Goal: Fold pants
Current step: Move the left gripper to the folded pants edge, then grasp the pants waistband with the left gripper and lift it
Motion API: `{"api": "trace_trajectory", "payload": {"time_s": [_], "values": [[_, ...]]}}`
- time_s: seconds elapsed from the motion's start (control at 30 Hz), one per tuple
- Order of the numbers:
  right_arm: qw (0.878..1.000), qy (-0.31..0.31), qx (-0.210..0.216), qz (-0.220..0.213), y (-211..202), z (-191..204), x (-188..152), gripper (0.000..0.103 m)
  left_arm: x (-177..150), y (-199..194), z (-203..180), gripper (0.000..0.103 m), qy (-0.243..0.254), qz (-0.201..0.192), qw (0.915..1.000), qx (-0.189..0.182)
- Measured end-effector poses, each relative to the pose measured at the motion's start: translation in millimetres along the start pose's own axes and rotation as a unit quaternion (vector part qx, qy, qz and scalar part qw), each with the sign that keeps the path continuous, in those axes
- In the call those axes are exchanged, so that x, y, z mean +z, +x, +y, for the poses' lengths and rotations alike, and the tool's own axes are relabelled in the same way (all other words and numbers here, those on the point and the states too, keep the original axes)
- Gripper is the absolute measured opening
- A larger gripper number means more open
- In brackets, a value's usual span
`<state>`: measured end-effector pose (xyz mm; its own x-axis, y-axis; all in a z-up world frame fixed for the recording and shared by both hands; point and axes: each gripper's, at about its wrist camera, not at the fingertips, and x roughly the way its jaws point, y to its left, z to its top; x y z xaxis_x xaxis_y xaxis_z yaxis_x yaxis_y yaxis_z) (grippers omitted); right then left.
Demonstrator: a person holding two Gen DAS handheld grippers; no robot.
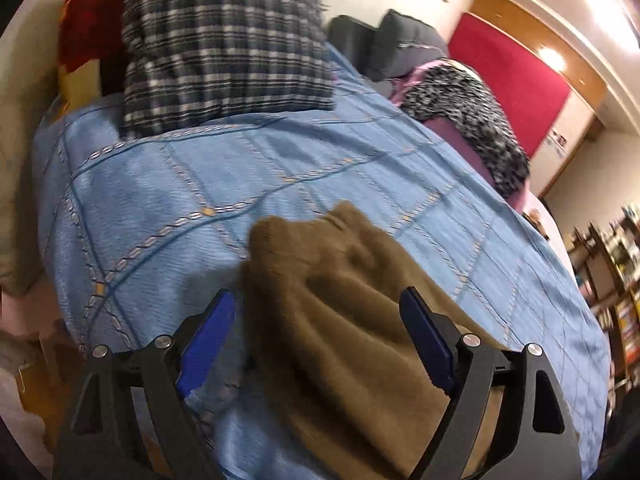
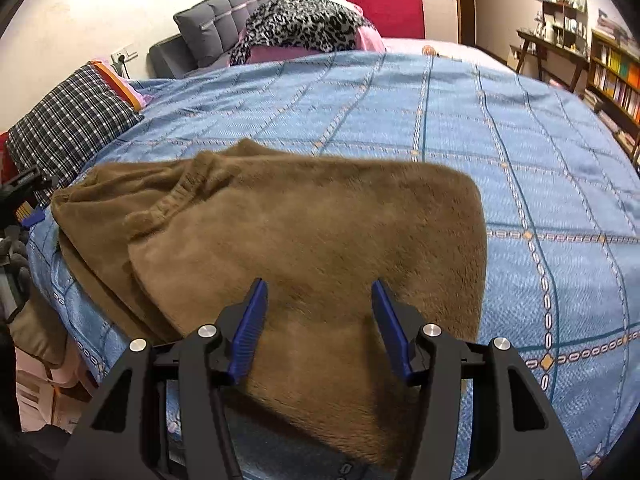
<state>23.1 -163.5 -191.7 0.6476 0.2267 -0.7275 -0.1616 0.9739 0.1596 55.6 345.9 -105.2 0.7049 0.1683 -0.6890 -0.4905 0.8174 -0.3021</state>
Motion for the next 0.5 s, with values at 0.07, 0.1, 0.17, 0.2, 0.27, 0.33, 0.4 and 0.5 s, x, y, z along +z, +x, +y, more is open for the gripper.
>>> {"api": "trace_trajectory", "payload": {"time_s": [0.07, 0.1, 0.17, 0.2, 0.27, 0.33, 0.4, 0.5], "values": [[1.0, -0.001, 0.001, -0.006, -3, 3, 4, 0.056, 3, 10, 10, 0.084, -0.01, 0.008, 0.9999, 0.007], [1.0, -0.001, 0.001, -0.008, -3, 6, 5, 0.056, 3, 16, 16, 0.084, -0.018, 0.015, 0.9997, 0.006], [1.0, -0.001, 0.0, -0.01, -4, 8, 8, 0.056, 2, 26, 23, 0.084, -0.035, 0.031, 0.9989, -0.006], [1.0, 0.0, 0.0, -0.01, -4, 8, 8, 0.056, 2, 32, 29, 0.084, -0.046, 0.04, 0.9981, -0.008], [1.0, 0.001, -0.002, -0.008, -2, 10, 10, 0.056, 3, 43, 38, 0.084, -0.066, 0.055, 0.9961, -0.021], [1.0, 0.004, -0.003, -0.005, 0, 10, 10, 0.056, 2, 52, 40, 0.084, -0.077, 0.072, 0.994, -0.032], [1.0, 0.005, -0.003, -0.003, 1, 10, 10, 0.056, 2, 56, 43, 0.085, -0.081, 0.074, 0.9931, -0.042], [1.0, 0.008, -0.003, -0.004, 2, 9, 10, 0.056, 4, 59, 44, 0.085, -0.079, 0.073, 0.9929, -0.051]]}}
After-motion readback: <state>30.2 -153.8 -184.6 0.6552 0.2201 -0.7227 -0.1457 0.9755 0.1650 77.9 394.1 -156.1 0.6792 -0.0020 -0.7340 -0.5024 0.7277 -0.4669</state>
